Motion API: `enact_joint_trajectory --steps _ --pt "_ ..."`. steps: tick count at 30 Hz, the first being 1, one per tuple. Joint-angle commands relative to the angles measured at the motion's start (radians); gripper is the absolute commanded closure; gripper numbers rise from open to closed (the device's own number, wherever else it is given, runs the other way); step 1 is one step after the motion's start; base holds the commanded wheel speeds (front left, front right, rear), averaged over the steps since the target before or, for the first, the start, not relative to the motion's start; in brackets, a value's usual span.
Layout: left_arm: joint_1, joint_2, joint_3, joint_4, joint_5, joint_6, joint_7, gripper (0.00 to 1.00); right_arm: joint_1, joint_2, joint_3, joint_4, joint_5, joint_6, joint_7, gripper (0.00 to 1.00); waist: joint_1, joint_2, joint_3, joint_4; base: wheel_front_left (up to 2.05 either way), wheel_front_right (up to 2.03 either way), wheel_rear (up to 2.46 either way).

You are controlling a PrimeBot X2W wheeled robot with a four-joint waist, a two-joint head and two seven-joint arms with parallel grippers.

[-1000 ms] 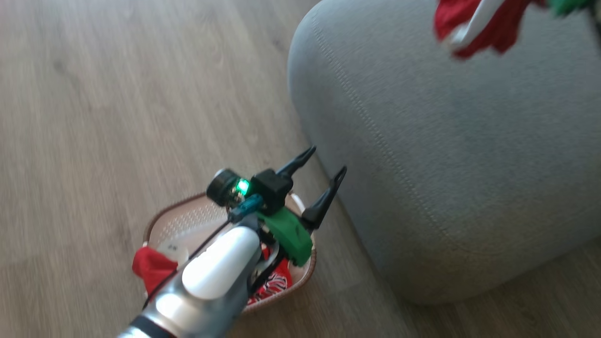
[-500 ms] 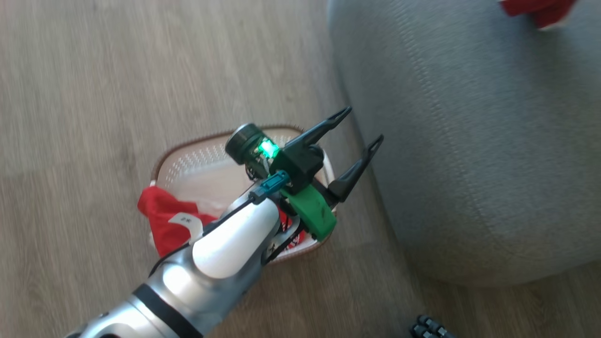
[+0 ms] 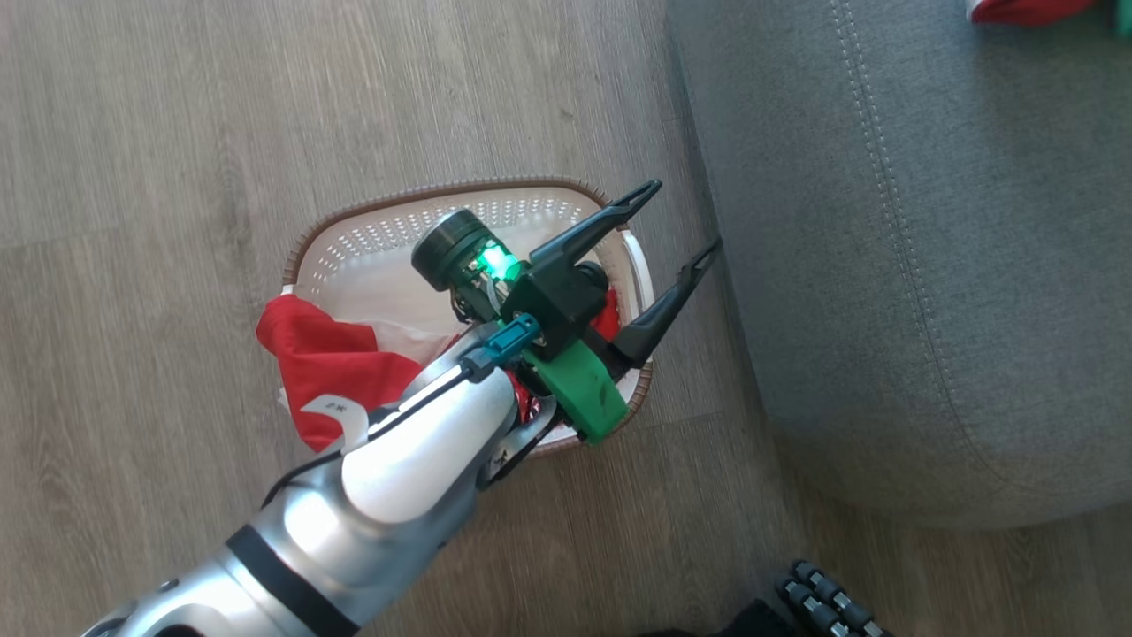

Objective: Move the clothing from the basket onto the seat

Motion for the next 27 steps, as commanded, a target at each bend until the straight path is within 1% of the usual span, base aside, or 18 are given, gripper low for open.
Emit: enact_joint_trajectory --steps 1,5,8,9,10,11,18,22,27 --pt "-0.012 0.014 0.014 -0.041 0.004 0.007 0.004 0.0 0.025 0.01 -0.009 0.002 -0.017 0.007 -0.014 1.0 0.0 0.0001 0.001 -0.001 0.0 0.0 0.0" --pt "-0.005 0.024 0.009 -0.053 -0.001 0.009 0.012 0.0 0.06 0.032 -0.038 0.083 -0.06 0.007 -0.012 1.0 0.0 0.0001 -0.005 0.0 0.0 0.0 0.0" --pt "0.003 0.03 0.007 -0.055 -0.007 0.009 0.013 0.0 0.074 0.04 -0.052 0.109 -0.08 0.007 -0.014 1.0 0.0 0.0001 -0.015 -0.002 0.0 0.0 0.0" --pt "0.006 0.032 0.007 -0.056 -0.01 0.01 0.013 0.0 0.078 0.042 -0.058 0.113 -0.084 0.007 -0.016 0.73 0.0 0.0001 -0.019 -0.003 0.0 0.0 0.0" --pt "0.009 0.034 0.007 -0.055 -0.012 0.01 0.014 0.0 0.081 0.043 -0.063 0.116 -0.089 0.007 -0.019 0.31 0.0 0.0001 -0.023 -0.005 0.0 0.0 0.0" --pt "0.012 0.037 0.007 -0.055 -0.015 0.011 0.014 0.0 0.084 0.046 -0.066 0.12 -0.093 0.007 -0.022 0.0 0.0 0.0001 -0.029 -0.007 0.0 0.0 0.0" --pt "0.049 0.054 0.02 -0.041 -0.044 0.024 0.004 0.0 0.109 0.067 -0.053 0.115 -0.102 0.007 -0.04 0.0 0.0 0.0001 -0.096 -0.029 0.0 0.0 0.0" --pt "0.075 0.064 0.041 -0.031 -0.07 0.036 -0.014 0.0 0.142 0.072 -0.01 0.101 -0.095 0.007 -0.044 0.0 0.0 0.0001 -0.15 -0.039 0.0 0.0 0.0" --pt "0.102 0.071 0.069 -0.018 -0.102 0.049 -0.035 0.0 0.183 0.076 0.042 0.033 -0.064 0.007 -0.044 0.0 0.0 0.0001 -0.211 -0.043 0.0 0.0 0.0"
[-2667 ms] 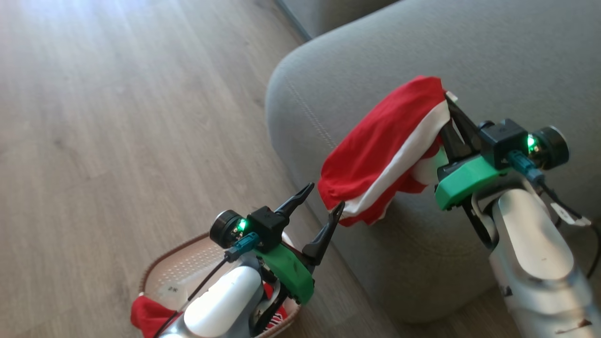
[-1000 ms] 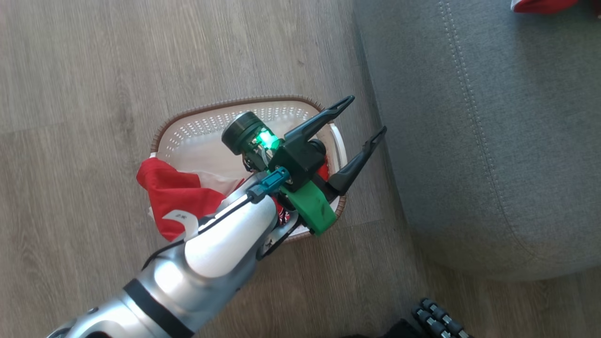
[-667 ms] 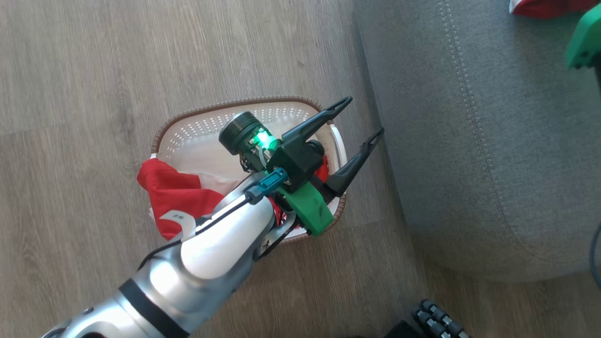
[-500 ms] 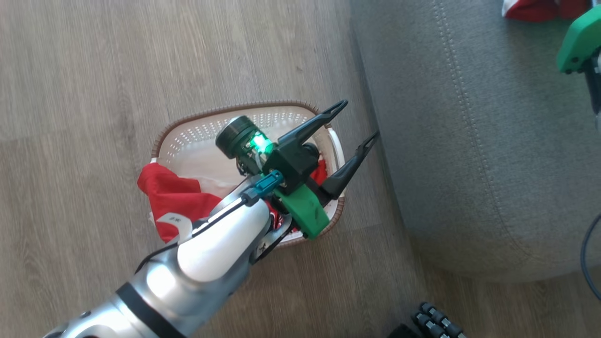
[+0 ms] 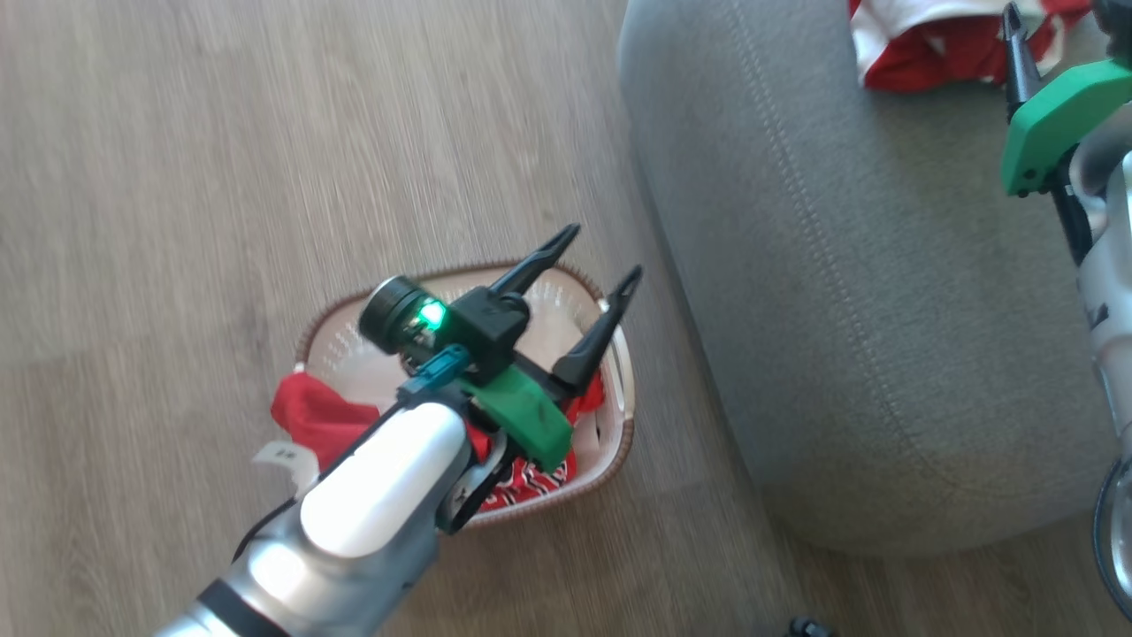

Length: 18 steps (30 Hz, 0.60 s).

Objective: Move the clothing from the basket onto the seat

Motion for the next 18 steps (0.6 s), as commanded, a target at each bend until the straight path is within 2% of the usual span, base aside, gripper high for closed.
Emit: enact_joint_trajectory --steps 1,9,18 --pt "-0.002 0.02 0.036 -0.023 -0.007 0.007 -0.012 0.0 0.005 0.007 0.018 -0.043 0.013 0.007 -0.009 0.0 0.0 0.0 -0.04 -0.003 0.0 0.0 0.0" --pt "0.066 0.032 0.104 0.007 -0.068 0.037 -0.051 0.0 0.117 0.023 0.099 -0.173 0.148 0.007 -0.009 0.0 0.0 0.0 -0.159 0.044 0.0 0.0 0.0" --pt "0.198 0.064 0.22 0.01 -0.125 0.09 -0.072 0.0 0.275 0.064 0.114 -0.327 0.244 0.007 -0.009 0.0 0.0 0.0 -0.251 0.118 0.0 0.0 0.0"
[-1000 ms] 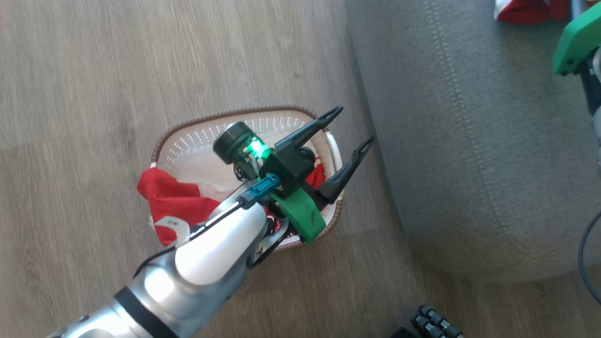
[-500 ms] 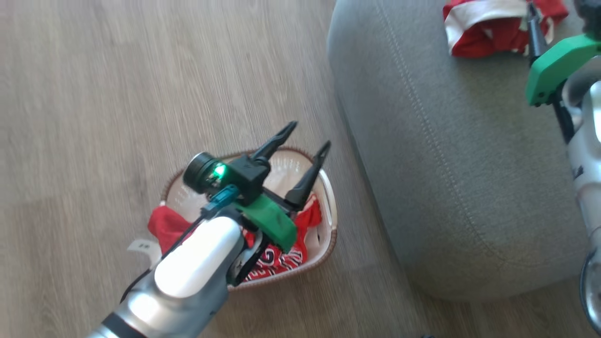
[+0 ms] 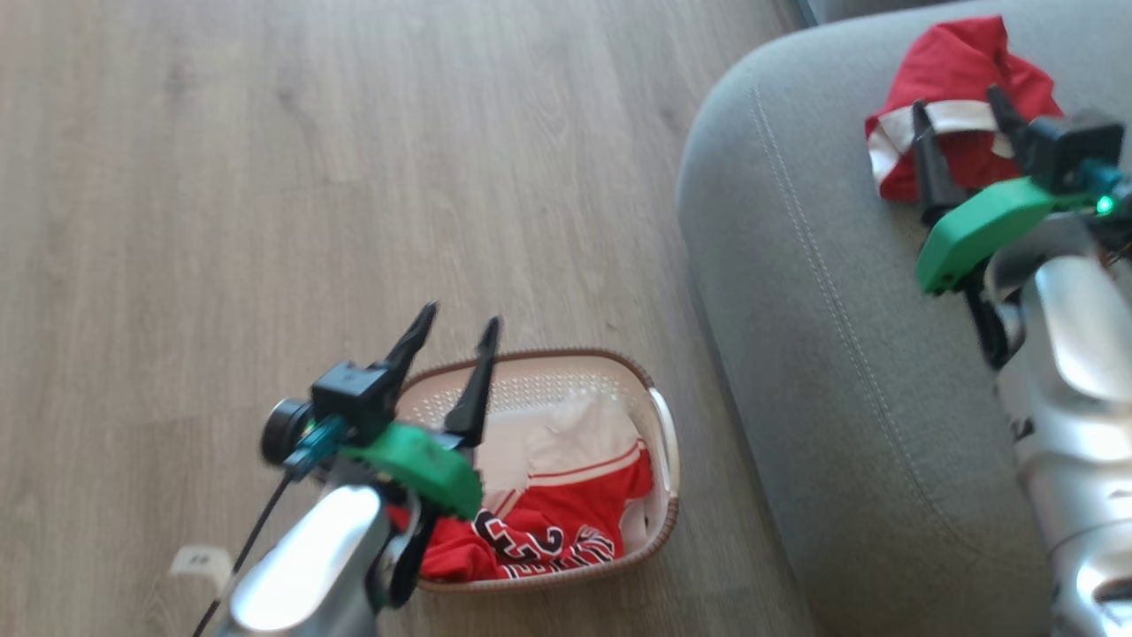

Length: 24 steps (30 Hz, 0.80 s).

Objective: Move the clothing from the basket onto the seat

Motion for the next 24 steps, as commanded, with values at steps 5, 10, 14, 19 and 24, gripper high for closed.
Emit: enact_joint_trajectory --steps 5,10,14,19,24 --pt "0.059 0.059 0.117 -0.06 0.0 0.034 -0.013 0.0 0.09 0.053 0.002 -0.118 0.011 0.007 -0.009 0.0 0.0 0.0 -0.048 0.05 0.0 0.0 0.0" --pt "0.158 0.087 0.203 -0.114 0.025 0.07 -0.013 0.0 0.198 0.104 -0.02 -0.205 0.0 0.007 -0.009 0.0 0.0 0.0 -0.063 0.066 0.0 0.0 0.0" --pt "0.236 0.096 0.263 -0.155 0.047 0.093 -0.013 0.0 0.285 0.137 -0.038 -0.276 -0.022 0.007 -0.009 0.0 0.0 0.0 -0.074 0.073 0.0 0.0 0.0" --pt "0.339 0.099 0.326 -0.213 0.073 0.116 -0.013 0.0 0.408 0.157 -0.045 -0.365 -0.029 0.007 -0.007 0.0 0.0 0.0 -0.096 0.079 0.0 0.0 0.0" --pt "0.431 0.095 0.379 -0.261 0.101 0.129 -0.013 0.0 0.536 0.159 -0.019 -0.467 0.011 0.007 0.001 0.0 0.0 0.0 -0.123 0.086 0.0 0.0 0.0"
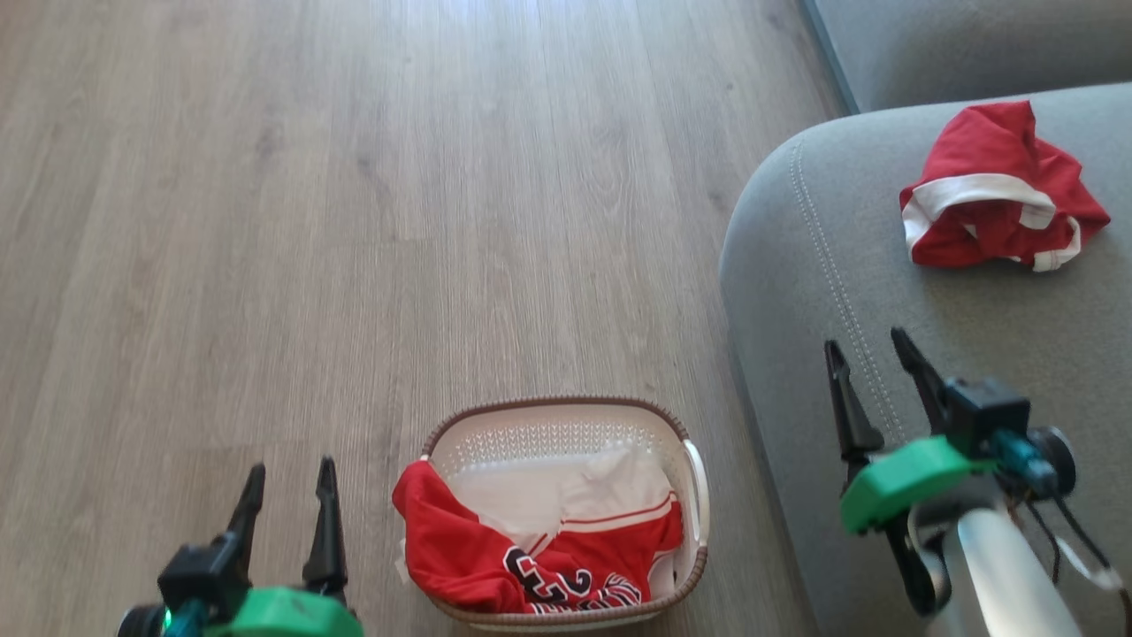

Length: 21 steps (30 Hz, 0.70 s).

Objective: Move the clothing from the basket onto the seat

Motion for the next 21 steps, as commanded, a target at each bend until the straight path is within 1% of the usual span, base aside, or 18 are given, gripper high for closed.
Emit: enact_joint_trajectory --steps 1,2,6,10,16,21 --pt "0.006 0.021 0.054 -0.048 0.018 0.009 -0.013 0.0 0.01 0.011 0.029 -0.073 0.018 0.007 -0.001 0.0 0.0 0.0 -0.016 0.002 0.0 0.0 0.0" --pt "0.006 0.021 0.054 -0.048 0.018 0.009 -0.013 0.0 0.01 0.011 0.029 -0.073 0.018 0.007 -0.001 0.0 0.0 0.0 -0.016 0.002 0.0 0.0 0.0" --pt "0.07 0.006 0.082 -0.074 0.031 0.013 -0.013 0.0 0.092 0.011 0.025 -0.15 0.038 0.007 -0.002 0.0 0.0 0.0 -0.035 0.003 0.0 0.0 0.0" --pt "0.108 -0.003 0.106 -0.082 0.039 0.003 -0.013 0.0 0.152 0.011 0.023 -0.206 0.053 0.007 0.001 0.0 0.0 0.0 -0.048 0.005 0.0 0.0 0.0" --pt "0.137 -0.014 0.139 -0.082 0.05 -0.007 -0.013 0.0 0.209 0.011 0.046 -0.254 0.068 0.007 0.011 0.0 0.0 0.0 -0.07 0.009 0.0 0.0 0.0" --pt "0.142 -0.024 0.162 -0.085 0.063 -0.016 -0.013 0.0 0.227 0.011 0.066 -0.272 0.077 0.007 0.026 0.0 0.0 0.0 -0.076 0.013 0.0 0.0 0.0"
